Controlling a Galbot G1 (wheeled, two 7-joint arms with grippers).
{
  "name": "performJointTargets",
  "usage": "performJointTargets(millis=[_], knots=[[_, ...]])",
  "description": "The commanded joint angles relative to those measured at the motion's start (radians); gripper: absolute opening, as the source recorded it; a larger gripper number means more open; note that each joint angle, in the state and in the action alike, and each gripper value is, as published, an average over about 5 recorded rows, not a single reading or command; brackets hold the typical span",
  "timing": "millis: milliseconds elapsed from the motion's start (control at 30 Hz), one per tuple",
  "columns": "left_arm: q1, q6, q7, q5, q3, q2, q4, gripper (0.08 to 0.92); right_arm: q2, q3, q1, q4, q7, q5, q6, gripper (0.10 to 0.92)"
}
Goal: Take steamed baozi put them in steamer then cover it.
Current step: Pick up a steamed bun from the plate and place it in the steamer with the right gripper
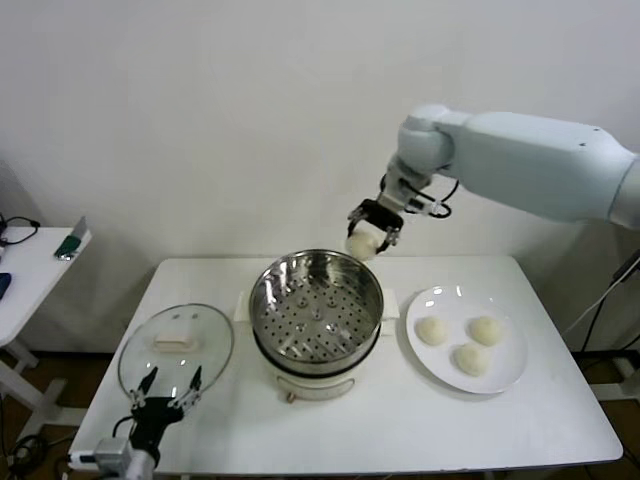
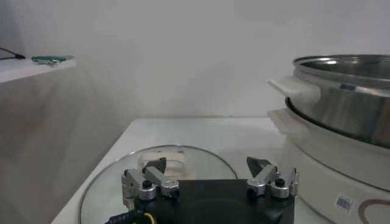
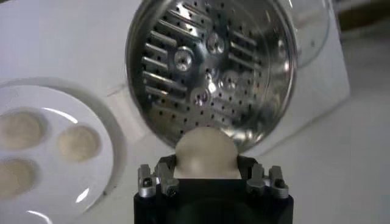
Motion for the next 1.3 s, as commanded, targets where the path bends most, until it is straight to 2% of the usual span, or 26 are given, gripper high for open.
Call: performJointTargets(millis=[33,367,1100,1300], knots=[[0.003,-0.004,0.000,0.003,-0.002,0.000,-0.008,0.823,0.145,0.023,-0.117,-0.048,0.066,-0.189,0.129,0.670],[0.010,-0.012,-0.001,0.003,-0.002,-0.008,-0.013,0.823,0.195,0.040,-0.220,-0.189,0.063,-0.282,0.140,0.670],[-0.003,-0.014,-0.003,0.002,0.001,-0.005,-0.007,0.823,0.225,0.067,-0.283,-0.278,0.125,-0.320,0.130,0.671],[-0.004,-0.014,-0.003,0.003,0.003,-0.005,-0.008,0.823,0.229,0.067,-0.278,-0.285,0.141,-0.318,0.137,0.693]])
